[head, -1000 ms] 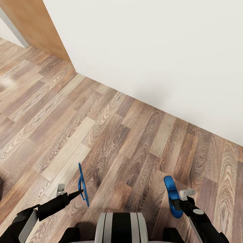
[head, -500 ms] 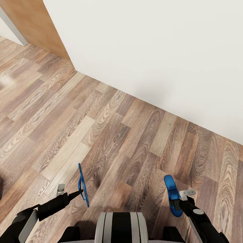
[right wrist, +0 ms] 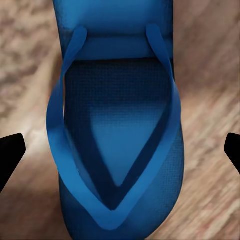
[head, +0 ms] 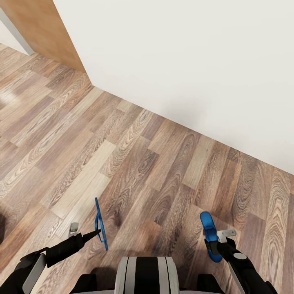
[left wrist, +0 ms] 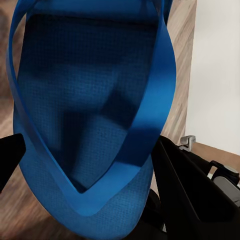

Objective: In the bedroom, move the book from the bed onto either nightstand, and place the two sandals side by side next to the bed.

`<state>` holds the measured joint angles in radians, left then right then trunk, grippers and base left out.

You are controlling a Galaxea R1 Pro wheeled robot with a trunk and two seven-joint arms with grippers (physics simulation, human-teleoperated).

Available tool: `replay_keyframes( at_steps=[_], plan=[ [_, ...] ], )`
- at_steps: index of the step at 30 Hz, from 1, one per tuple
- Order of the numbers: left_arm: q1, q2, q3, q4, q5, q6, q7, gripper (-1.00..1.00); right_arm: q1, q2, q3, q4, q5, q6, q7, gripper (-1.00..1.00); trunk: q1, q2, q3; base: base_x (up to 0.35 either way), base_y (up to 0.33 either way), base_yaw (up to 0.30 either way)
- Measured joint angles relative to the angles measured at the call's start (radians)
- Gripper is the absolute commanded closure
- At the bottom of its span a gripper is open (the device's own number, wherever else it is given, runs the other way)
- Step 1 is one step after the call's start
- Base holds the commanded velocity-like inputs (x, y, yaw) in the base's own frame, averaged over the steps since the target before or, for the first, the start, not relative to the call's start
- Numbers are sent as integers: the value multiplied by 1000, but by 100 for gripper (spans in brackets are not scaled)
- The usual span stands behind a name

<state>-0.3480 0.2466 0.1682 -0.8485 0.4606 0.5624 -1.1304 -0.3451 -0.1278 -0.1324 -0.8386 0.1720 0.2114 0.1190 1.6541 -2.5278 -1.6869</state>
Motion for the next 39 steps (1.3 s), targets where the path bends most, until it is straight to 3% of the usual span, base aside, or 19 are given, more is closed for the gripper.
replay_keyframes(
  at_steps=[3, 9, 39],
  plan=[
    [0, -1, 0, 0, 1, 2, -1, 100, 0, 0, 0, 0, 0, 0, 0, -100, 0, 0, 0, 0, 0, 0],
    [0, -1, 0, 0, 0, 1, -1, 100, 0, 1, 0, 0, 0, 0, 0, -100, 3, -1, -23, 0, 0, 0],
    [0, -1, 0, 0, 0, 1, -1, 100, 0, 1, 1, 0, 0, 0, 0, -100, 3, -2, -27, 31, 12, 0]
  ],
)
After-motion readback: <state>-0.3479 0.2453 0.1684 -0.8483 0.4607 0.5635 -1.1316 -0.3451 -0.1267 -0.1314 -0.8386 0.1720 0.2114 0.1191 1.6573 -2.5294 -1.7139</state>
